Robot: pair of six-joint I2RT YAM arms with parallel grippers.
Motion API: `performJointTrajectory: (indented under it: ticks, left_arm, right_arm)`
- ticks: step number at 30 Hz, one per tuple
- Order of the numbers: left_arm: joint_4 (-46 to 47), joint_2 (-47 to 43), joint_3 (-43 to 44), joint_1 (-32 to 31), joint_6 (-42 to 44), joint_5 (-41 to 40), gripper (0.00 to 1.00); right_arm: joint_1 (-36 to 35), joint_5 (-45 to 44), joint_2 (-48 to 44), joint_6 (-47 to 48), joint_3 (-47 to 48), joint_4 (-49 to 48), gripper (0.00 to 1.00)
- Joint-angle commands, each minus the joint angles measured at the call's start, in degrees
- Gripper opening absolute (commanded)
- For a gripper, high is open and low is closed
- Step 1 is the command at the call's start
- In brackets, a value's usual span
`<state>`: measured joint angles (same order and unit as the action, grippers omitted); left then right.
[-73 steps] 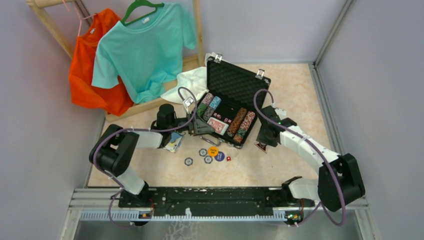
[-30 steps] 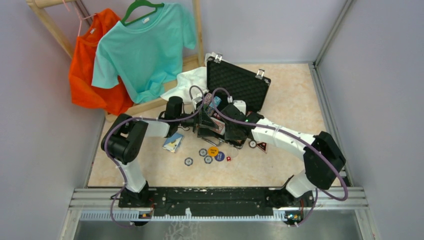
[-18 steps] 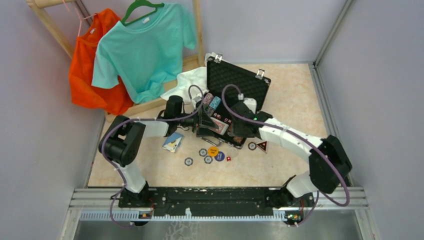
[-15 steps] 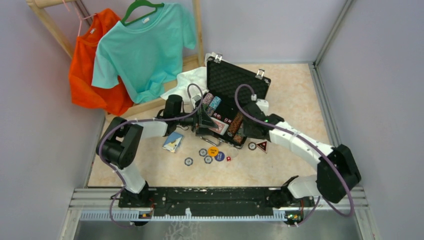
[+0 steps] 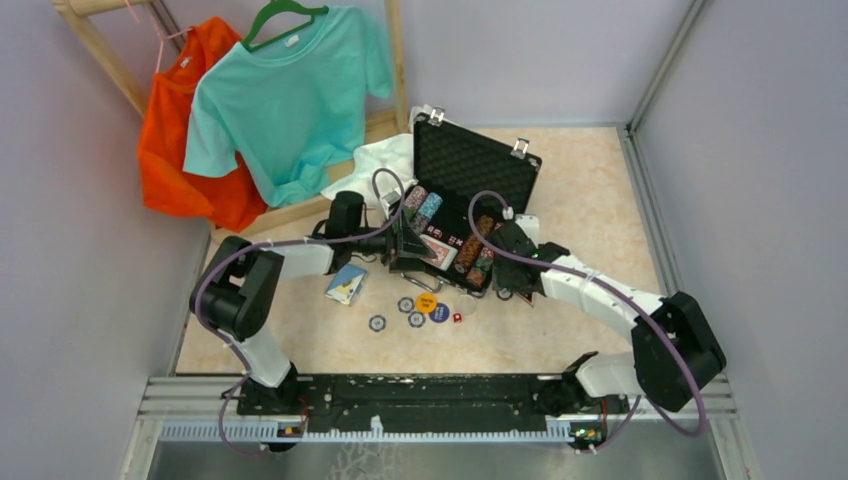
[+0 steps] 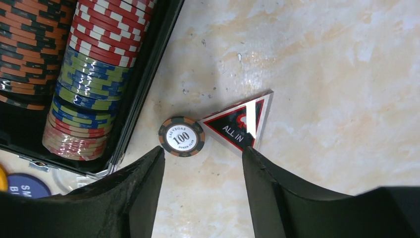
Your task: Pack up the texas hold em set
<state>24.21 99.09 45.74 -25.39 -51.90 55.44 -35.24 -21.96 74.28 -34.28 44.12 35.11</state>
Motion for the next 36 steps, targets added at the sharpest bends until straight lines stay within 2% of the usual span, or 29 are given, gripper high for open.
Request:
performJointTrajectory:
  ticks: [1, 5, 14, 36]
  left_arm:
    - [0.81, -2.57, -1.03, -0.27, 1.82, -0.88, 0.93]
    - [0.75, -2.44, -1.04, -0.25, 1.98, -0.81, 0.93]
    - [0.67, -2.26, -1.26, -0.22, 2.24, -1.0, 0.93]
    - [3.47, -0.61, -2.09, -0.21, 1.04, -0.14, 0.93]
  right_arm:
    - [-0.35, -1.38, -0.46, 7.97, -0.78, -5.92, 0.62]
    - [-0.37, 1.26, 0.85, 11.51, -1.28, -8.97, 0.67]
    - [-0.44, 5.71, 4.94, 15.49, -1.65, -12.79, 0.67]
    - [-1.33, 6.9, 8.94, 18.24, -0.79, -11.71, 0.67]
